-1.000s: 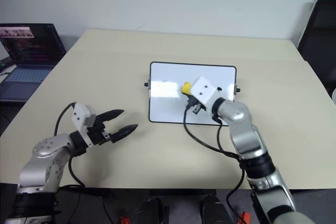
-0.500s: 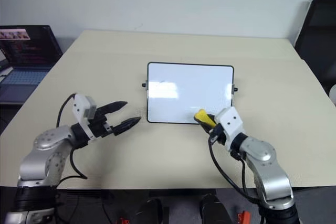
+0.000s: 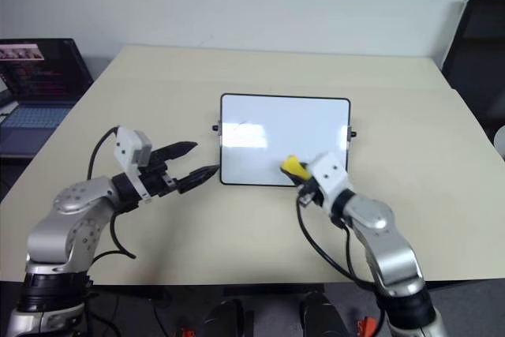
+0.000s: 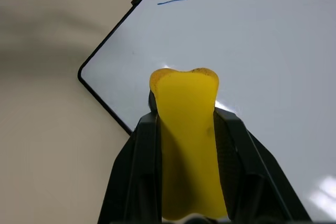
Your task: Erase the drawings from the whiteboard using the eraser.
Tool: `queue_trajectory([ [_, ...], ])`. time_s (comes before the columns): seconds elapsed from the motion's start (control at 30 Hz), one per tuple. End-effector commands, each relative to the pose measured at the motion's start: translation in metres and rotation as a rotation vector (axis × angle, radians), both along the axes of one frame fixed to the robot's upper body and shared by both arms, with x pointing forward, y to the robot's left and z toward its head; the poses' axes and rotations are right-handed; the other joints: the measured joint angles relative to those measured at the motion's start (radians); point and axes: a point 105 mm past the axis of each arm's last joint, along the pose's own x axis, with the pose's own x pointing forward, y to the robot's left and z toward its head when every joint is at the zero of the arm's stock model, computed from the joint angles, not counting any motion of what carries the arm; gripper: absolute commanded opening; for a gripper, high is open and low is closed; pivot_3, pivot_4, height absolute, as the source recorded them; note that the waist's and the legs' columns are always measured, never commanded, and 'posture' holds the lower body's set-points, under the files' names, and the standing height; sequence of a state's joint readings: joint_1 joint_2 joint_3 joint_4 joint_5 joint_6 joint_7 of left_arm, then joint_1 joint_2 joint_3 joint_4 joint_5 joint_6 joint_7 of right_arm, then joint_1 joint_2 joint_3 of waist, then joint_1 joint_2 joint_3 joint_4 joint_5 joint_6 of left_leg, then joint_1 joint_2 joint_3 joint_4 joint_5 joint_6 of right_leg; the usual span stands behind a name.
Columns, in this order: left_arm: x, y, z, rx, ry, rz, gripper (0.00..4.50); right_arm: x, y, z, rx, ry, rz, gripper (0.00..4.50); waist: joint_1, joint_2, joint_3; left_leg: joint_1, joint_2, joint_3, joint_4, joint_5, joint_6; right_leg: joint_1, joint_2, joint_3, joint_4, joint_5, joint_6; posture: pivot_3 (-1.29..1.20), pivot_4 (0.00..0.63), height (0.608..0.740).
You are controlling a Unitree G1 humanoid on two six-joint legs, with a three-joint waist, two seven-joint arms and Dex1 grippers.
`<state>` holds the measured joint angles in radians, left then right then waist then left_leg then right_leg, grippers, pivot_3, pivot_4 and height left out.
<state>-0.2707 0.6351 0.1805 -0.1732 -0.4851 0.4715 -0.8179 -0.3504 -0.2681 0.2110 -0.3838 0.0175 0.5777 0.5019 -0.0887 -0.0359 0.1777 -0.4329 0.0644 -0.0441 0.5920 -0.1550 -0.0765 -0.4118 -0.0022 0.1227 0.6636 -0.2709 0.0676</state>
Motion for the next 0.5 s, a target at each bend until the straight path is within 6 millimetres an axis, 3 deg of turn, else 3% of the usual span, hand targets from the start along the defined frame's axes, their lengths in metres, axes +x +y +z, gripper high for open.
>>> queue_trajectory([
  [0.03,-0.002,-0.004,0.01,0.027,-0.046,-0.007,4.5,0.02,0.023,0.024,-0.034,-0.093,0.017,1.02,0.002,0.0,0.0,0.0,0.0,0.0,0.0,0.0,0.0,0.0,0.0,0.0,0.0,0.0,0.0,0.0,0.15,0.74],
  [0.3,0.002,0.008,0.004,0.045,-0.043,0.013,4.5,0.074,0.068,0.052,-0.225,-0.205,0.039,1.02,0.005,0.0,0.0,-0.001,0.0,-0.001,-0.001,0.0,0.0,0.0,0.0,-0.001,-0.001,0.001,0.002,0.0,0.15,0.74],
  [0.5,0.002,0.014,-0.002,0.061,-0.044,0.008,4.5,0.099,0.078,0.053,-0.302,-0.18,0.038,1.02,0.005,0.0,0.001,-0.001,0.0,-0.001,-0.001,0.0,0.0,0.0,0.0,-0.002,0.0,0.003,0.002,0.0,0.15,0.74],
])
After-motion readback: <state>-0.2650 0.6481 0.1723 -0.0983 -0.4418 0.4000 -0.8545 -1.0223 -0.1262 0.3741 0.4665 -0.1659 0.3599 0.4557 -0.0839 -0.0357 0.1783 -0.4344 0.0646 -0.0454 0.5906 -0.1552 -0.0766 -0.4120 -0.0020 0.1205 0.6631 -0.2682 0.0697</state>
